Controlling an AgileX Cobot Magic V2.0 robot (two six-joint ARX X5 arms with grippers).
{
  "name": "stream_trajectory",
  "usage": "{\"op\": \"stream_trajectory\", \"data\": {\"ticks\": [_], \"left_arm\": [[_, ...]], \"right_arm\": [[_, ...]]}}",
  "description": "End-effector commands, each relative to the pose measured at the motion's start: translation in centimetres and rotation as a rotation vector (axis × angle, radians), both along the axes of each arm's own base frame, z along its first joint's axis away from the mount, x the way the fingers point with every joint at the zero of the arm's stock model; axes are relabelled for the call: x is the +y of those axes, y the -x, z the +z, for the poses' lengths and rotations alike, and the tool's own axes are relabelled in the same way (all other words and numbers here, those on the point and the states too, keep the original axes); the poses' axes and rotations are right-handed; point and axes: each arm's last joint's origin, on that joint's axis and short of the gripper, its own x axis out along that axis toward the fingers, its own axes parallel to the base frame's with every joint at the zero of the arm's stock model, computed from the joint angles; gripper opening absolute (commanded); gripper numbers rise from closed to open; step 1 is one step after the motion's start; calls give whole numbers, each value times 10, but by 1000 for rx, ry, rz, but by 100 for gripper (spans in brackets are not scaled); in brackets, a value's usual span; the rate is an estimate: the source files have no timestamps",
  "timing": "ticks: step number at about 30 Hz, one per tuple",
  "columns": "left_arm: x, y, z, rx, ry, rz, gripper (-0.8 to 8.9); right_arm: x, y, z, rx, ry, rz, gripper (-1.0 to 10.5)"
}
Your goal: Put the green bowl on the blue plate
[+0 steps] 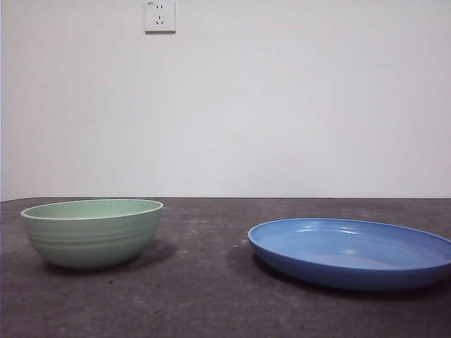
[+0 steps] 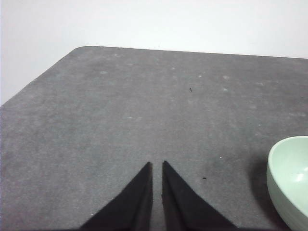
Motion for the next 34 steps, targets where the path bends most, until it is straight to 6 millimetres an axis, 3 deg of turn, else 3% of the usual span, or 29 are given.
{"op": "stream_trajectory", "data": {"ticks": [1,13,19,29,34], "left_arm": [[0,-1,-7,21,5,5,32],[0,-1,-3,-13,43,6,15],[-1,1,15,-53,110,-1,15],[-4,1,77,-82,230,-23,15],[-9,-2,117,-20,253,-131,15]], "right_arm": [[0,0,0,-14,-12,-1,32],[1,-1,7,-71,-177,0,10],[1,2,19,-55,-261,8,10],[4,12,92,-81,-397,64,10],[6,14,131,-21,-402,114,10]]}}
